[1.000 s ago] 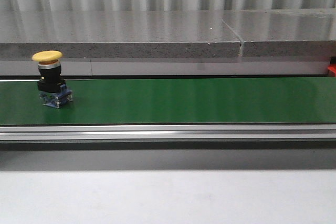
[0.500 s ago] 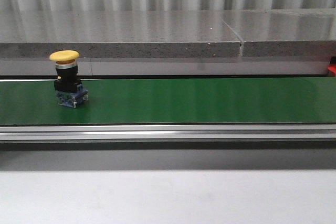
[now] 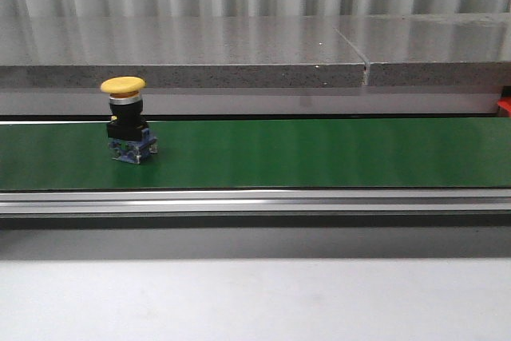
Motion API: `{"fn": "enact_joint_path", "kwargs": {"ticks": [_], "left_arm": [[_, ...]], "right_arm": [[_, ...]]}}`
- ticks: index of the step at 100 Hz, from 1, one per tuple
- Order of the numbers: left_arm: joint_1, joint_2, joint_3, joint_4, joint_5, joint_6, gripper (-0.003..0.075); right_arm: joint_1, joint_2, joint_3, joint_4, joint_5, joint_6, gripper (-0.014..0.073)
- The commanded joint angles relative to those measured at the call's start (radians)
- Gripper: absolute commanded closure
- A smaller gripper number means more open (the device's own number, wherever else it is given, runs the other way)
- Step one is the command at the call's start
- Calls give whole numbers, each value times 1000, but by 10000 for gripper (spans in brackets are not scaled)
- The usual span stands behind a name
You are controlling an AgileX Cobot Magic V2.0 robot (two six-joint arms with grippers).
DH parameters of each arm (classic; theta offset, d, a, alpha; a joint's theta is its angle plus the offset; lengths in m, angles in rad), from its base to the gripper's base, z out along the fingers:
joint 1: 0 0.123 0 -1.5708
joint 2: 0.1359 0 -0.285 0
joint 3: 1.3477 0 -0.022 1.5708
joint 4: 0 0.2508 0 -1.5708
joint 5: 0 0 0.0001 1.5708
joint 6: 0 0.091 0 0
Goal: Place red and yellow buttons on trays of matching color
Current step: 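Place the red button on the belt end and release it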
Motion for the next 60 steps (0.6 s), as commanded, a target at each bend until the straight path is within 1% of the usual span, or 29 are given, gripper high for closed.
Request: {"fn": "enact_joint_path", "kwargs": {"ticks": [1,7,12,17,22,28,34,44,60], "left_arm": [[-8,-21,-32,-4,2,-10,586],[-8,-16,-32,-4,2,-10,568],[-8,-15,-34,-12,0,-10,519],[-8,-15,-43,-16,0,-10,440],[-8,-15,-56,-23,-5,-10,331],[-8,-19,-74,-34,-13,-10,237],[-8,-31,-86,-51,-29,-10,209],[-27,-70,-91,-62,-79,-10,209],[-102,-157,-72,-62,-157,-10,211]], "right_arm": [[-5,-14,-15,-7,-76,0,632],[-5,-14,-15,-7,-76,0,632],[-5,-14,-15,-7,-76,0,632],[-5,-14,-15,-7,-76,0,632],[-5,-14,-15,-7,-76,0,632],[-5,-14,-15,-7,-76,0,632],[-5,-14,-15,-7,-76,0,632],[-5,-14,-15,-7,-76,0,632],[-5,-14,-15,-7,-76,0,632]]}}
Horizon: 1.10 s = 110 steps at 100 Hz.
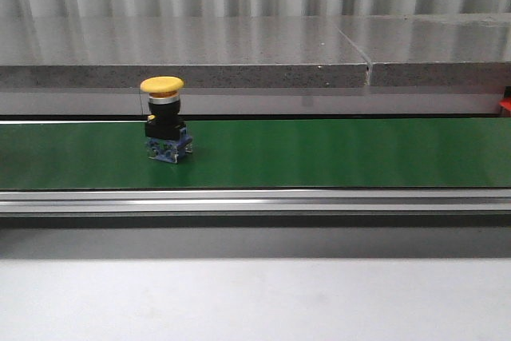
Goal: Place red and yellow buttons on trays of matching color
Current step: 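Place the red button on the belt end and release it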
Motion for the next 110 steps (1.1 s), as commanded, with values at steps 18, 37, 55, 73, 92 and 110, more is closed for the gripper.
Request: {"fn": "enact_joint_path", "kwargs": {"ticks": [18,37,55,73,92,110], "left_arm": [[-169,-221,77,-26,-192,-7,459],[-257,-359,193,-28,-287,-10,741],[-270,-522,336,-40,-358,-10,741],[-270,-735,494,-42,-375,-10,741],[-270,-978,661,-56,-377,-10,741],[-270,-1181,767,-61,-371,-10,741]], "right_arm": [[-5,-14,-15,-7,-76,0,632],[-5,-14,-15,-7,-76,0,632],[-5,-14,-15,-7,-76,0,632],[-5,-14,-15,-7,-88,0,632],[-5,-14,-15,-7,-98,0,632],[-5,-13,-25,-7,-128,0,629]]}}
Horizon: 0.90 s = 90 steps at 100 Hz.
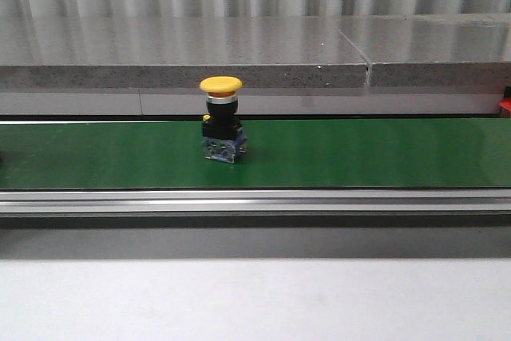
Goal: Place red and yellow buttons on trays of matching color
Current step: 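Place the red button on the belt end and release it, then grasp the yellow button from the moving belt with the right gripper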
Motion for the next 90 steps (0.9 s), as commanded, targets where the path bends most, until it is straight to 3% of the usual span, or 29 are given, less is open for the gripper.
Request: {"fn": "enact_joint_path", "kwargs": {"ticks": [1,18,40,90], "left_arm": [[-8,-78,12,-22,-62,-10,741],[-8,-178,41,-20,-37,-10,741],[-8,-196,41,-24,-26,-10,741],[-8,-196,41,-24,-26,-10,741]], "right_arm": [[-5,-13,-27,-7,-83,0,628],[-4,36,-157,-7,151,0,630],[7,196,-350,-3,345,-1,659],[229,642,-672,4,520,-12,661]]}}
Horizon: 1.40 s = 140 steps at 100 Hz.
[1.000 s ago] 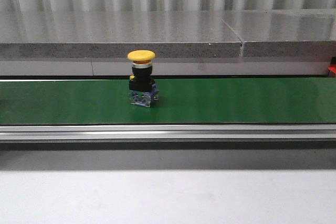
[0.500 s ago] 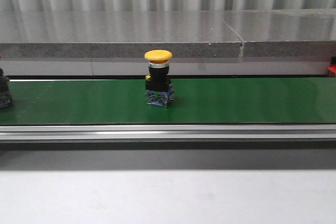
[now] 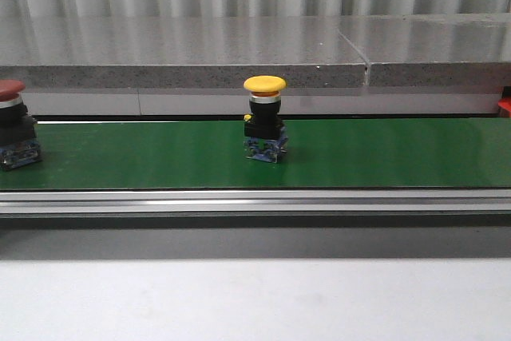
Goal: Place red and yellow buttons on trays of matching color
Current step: 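Grasp the yellow button from the moving belt with the right gripper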
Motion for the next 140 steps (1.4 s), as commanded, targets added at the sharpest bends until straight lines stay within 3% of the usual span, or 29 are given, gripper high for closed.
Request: {"fn": "enact_joint_path", "kwargs": {"ticks": [1,19,26,38,46,57,82,140], "left_arm": [[-8,10,-26,-20,-63,-10,741],[-8,10,-26,-20,-63,-10,741],[-8,10,-26,-20,-63,-10,741],[-8,10,-26,-20,-63,-10,741],[-8,10,-26,-20,-63,-10,741],[-8,10,-26,-20,-63,-10,741],[-8,10,-26,-20,-63,-10,741],[-8,10,-26,-20,-63,-10,741]], "right_arm": [[34,89,-96,7,-31,-10,661],[101,235,-201,27,-17,-10,657],[123,293,-238,36,-8,-10,613],[158,389,-315,55,56,-10,390],[175,454,-368,66,98,-10,167],[192,531,-437,69,150,-10,15],[225,740,-641,127,359,-68,15],[233,1101,-913,166,487,-92,15]]}}
